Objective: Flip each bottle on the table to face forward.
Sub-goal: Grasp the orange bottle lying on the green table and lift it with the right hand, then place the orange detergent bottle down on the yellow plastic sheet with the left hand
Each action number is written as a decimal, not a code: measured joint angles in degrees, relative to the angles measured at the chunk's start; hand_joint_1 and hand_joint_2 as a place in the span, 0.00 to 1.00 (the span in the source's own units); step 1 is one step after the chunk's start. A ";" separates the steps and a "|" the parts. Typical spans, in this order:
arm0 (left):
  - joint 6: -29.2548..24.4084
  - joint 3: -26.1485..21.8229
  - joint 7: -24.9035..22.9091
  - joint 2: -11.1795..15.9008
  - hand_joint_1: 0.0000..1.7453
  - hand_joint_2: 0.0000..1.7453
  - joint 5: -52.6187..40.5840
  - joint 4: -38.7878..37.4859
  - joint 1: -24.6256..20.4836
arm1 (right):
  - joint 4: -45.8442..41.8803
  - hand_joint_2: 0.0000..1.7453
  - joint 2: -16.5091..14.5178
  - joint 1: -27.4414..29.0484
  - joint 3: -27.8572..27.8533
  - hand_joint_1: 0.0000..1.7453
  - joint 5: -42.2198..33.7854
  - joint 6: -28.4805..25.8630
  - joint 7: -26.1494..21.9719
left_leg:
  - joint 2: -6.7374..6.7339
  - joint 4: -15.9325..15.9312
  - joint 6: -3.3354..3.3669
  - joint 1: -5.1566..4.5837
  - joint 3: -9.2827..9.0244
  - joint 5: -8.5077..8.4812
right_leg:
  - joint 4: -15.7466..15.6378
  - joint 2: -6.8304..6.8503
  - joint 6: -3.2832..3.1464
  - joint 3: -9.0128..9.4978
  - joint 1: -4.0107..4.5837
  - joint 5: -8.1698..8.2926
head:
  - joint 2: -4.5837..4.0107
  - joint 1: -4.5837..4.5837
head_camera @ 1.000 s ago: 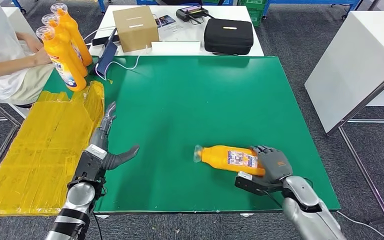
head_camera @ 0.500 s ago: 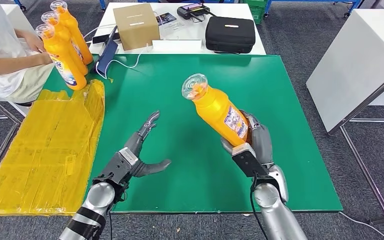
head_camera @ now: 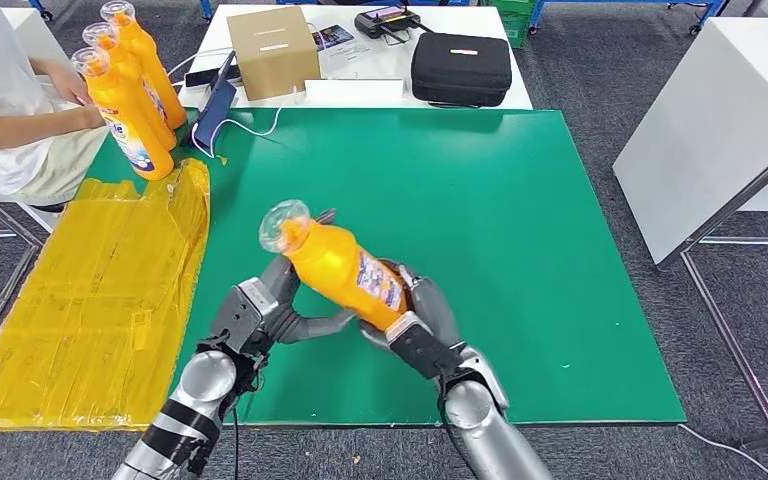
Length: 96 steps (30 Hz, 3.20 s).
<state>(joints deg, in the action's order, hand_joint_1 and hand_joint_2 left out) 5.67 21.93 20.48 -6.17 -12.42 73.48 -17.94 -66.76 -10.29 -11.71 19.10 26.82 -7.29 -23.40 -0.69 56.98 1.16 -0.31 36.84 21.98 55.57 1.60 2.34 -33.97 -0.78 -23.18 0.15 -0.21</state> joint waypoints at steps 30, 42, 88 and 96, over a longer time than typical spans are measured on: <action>1.44 0.05 0.00 -0.04 1.00 1.00 4.29 -3.03 -0.86 | 12.01 1.00 -2.89 -3.64 8.65 1.00 2.54 -2.94 -1.30 | -0.01 0.01 0.00 -0.01 0.06 0.00 | -0.01 0.01 0.00 -0.09 -0.01 0.00 | 0.00 -0.01; -20.66 -0.89 -1.35 0.69 1.00 1.00 -14.60 -2.18 -1.54 | 0.72 0.00 -2.18 1.11 7.79 0.00 -2.46 -8.35 -3.21 | 0.00 0.01 0.00 -0.01 0.11 0.00 | 0.00 0.02 0.00 -0.13 -0.01 0.00 | 0.00 -0.02; -44.42 2.68 -27.62 15.92 0.00 1.00 -67.85 -51.19 -18.97 | -27.94 1.00 1.57 4.19 7.04 0.00 -19.06 -7.11 -4.27 | 0.08 -0.01 -0.08 0.01 0.03 -0.10 | 0.04 0.05 -0.03 -0.01 0.00 0.00 | 0.00 -0.03; -45.51 -2.22 -23.14 15.09 0.00 1.00 -64.45 -51.37 -18.19 | -27.01 1.00 1.96 3.57 7.63 0.00 -18.00 -7.23 -3.75 | 0.11 -0.01 -0.08 0.00 0.03 -0.10 | 0.04 0.06 -0.03 -0.01 -0.01 0.00 | 0.00 -0.03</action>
<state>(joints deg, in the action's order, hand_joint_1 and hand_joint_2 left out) -39.84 19.71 -2.66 8.92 -76.86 22.11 -36.13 -93.78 -8.33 -8.14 26.73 8.82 -14.52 -27.15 -0.58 56.96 1.08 -0.31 36.87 21.88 55.61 1.67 2.31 -33.97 -0.79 -23.18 0.15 -0.24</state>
